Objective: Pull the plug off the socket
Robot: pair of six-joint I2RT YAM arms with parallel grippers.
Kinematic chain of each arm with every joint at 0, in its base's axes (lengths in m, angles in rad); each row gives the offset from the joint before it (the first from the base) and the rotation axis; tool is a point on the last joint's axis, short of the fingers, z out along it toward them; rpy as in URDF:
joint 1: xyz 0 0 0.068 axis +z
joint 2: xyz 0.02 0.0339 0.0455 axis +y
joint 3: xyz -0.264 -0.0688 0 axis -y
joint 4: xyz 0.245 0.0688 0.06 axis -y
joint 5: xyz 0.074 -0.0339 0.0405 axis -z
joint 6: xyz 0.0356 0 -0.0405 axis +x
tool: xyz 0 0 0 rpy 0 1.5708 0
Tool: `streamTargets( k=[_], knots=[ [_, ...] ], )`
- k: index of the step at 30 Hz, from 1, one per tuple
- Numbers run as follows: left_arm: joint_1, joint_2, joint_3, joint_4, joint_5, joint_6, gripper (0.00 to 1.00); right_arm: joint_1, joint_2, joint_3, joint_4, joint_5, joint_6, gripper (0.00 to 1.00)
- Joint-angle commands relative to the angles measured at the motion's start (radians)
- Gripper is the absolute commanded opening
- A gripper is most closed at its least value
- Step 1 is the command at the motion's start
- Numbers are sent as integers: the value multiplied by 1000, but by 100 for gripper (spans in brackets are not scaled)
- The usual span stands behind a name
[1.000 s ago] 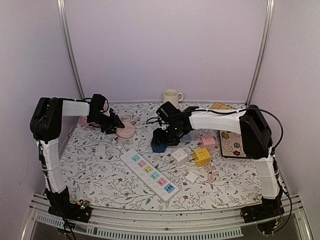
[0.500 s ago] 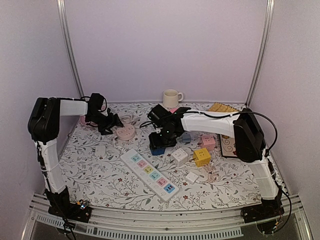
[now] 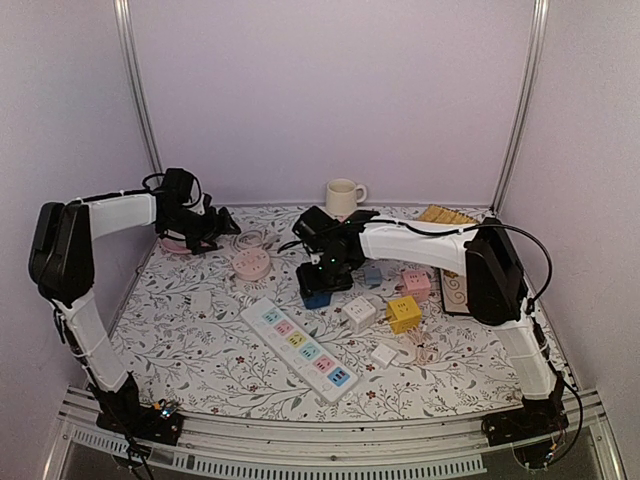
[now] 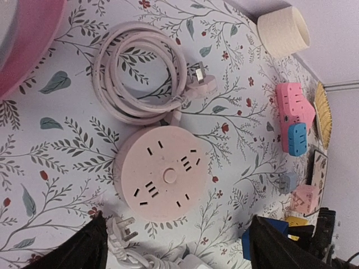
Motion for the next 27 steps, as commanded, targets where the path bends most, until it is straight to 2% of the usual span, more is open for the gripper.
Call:
streamTargets(
  k=[1, 6, 14, 27],
  knots=[
    [8, -54, -26, -9, 20, 10, 87, -4, 35, 27, -5, -6, -3, 69],
    [7, -91, -37, -10, 29, 12, 87, -11, 33, 30, -10, -17, 0, 72],
    [7, -116, -48, -23, 38, 19, 88, -42, -24, 35, -19, -21, -5, 94],
    [-19, -119, -45, -21, 41, -3, 88, -99, -84, 31, -44, -20, -29, 99]
  ],
)
